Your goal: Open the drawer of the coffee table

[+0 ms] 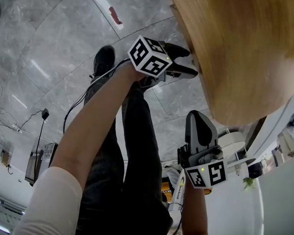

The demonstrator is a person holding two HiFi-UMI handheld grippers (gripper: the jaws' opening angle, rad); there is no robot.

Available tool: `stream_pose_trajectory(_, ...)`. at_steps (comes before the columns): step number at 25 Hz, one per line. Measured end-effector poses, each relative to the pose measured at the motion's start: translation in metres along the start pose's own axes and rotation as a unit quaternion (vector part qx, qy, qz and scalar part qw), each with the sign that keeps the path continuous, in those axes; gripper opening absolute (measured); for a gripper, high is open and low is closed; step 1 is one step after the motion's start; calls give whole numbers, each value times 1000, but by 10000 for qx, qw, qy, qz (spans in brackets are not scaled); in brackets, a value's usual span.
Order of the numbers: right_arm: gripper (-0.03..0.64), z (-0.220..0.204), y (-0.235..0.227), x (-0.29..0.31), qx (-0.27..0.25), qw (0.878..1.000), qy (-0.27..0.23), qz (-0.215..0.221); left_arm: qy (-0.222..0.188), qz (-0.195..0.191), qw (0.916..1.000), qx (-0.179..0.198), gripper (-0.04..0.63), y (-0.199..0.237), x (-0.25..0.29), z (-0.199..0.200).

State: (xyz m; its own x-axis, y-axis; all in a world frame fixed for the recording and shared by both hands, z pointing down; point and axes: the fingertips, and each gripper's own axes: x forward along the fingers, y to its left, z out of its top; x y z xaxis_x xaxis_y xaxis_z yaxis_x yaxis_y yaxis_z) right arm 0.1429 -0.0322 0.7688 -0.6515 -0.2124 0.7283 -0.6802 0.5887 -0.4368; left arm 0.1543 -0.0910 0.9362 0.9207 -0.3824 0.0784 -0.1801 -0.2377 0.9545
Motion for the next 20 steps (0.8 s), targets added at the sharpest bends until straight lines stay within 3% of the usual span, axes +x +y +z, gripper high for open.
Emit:
stream_pose_trajectory(4, 20, -5, -2, 3, 48, 10000, 54, -20, -93, -379, 9991, 154, 359, -2, 3, 9)
stream_pose_trajectory(15, 18, -22, -1, 9, 226, 9996, 165, 40, 303, -1100, 9895, 885, 364, -17, 8, 17)
stream_pose_trajectory(20, 18, -21, -1, 13, 301, 9995, 112, 33, 263, -1325, 9877, 789, 365, -25, 5, 23)
